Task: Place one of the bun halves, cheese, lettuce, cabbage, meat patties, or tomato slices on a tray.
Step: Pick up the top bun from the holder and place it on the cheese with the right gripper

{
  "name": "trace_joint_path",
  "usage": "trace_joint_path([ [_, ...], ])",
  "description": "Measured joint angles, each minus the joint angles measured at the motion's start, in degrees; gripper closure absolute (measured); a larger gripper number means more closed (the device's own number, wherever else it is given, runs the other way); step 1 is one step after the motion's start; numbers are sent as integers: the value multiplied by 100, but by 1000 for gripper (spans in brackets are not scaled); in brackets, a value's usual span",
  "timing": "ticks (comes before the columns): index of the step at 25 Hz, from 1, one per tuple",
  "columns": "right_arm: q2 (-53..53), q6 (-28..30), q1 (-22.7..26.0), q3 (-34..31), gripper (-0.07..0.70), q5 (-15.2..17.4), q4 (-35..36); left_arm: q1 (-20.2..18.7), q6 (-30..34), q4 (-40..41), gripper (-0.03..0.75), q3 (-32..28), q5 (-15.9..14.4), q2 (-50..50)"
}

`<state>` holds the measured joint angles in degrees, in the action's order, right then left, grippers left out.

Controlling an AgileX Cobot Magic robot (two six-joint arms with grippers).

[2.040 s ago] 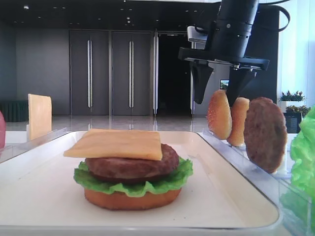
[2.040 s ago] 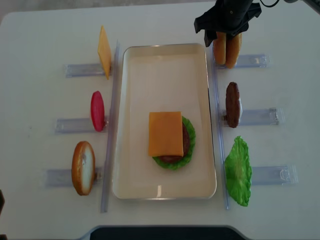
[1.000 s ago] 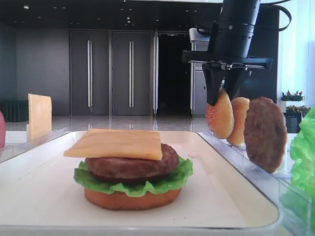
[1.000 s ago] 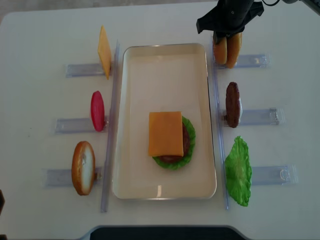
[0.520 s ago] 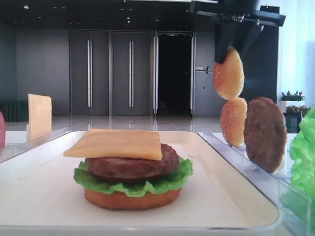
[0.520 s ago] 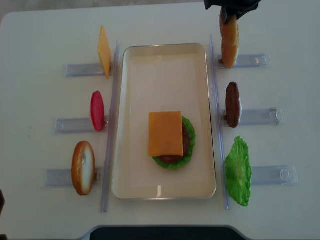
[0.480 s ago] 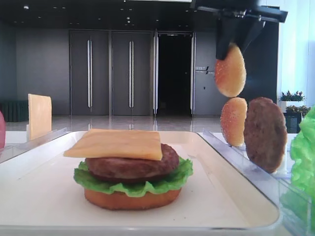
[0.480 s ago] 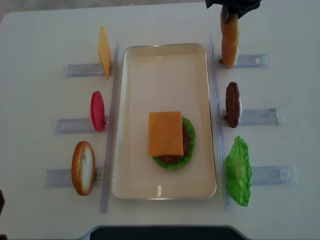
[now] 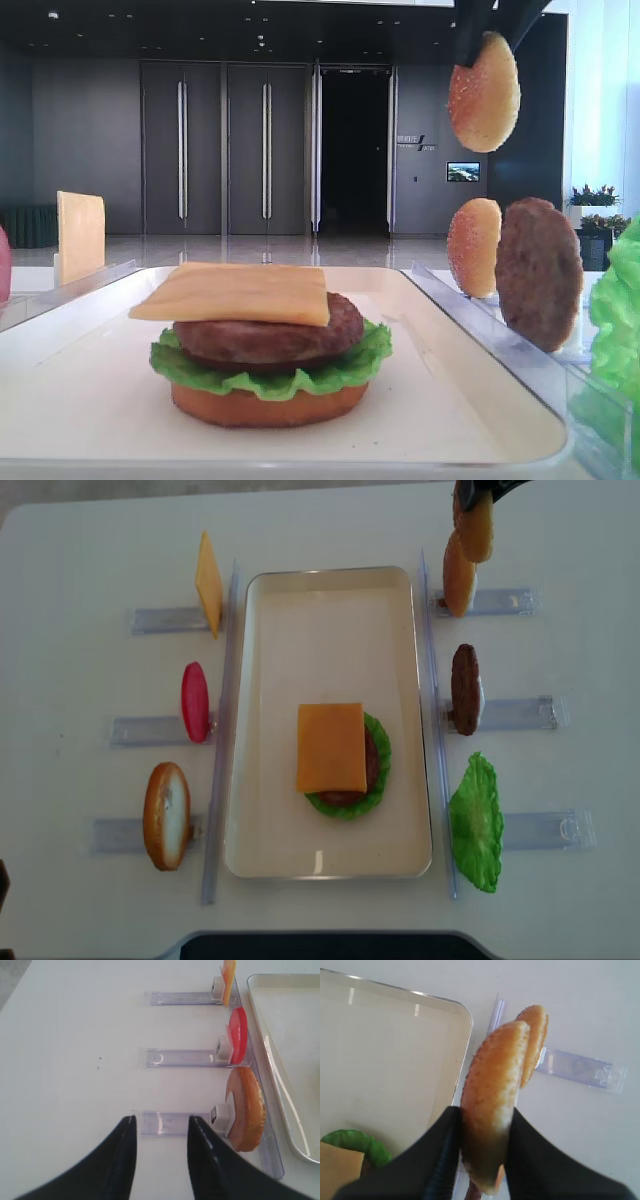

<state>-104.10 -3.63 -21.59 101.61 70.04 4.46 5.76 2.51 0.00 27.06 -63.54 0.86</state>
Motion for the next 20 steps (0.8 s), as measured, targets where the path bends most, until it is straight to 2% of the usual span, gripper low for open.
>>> trace_joint_path([
  [12, 381, -207, -14, -85, 411, 7, 540, 0, 0, 0, 451, 0, 0, 0],
  [16, 881, -409, -215, -480, 412, 2, 563, 0, 0, 0, 451, 0, 0, 0],
  [20, 1542, -605, -562, -1258, 412, 2, 561, 0, 0, 0, 451, 0, 0, 0],
])
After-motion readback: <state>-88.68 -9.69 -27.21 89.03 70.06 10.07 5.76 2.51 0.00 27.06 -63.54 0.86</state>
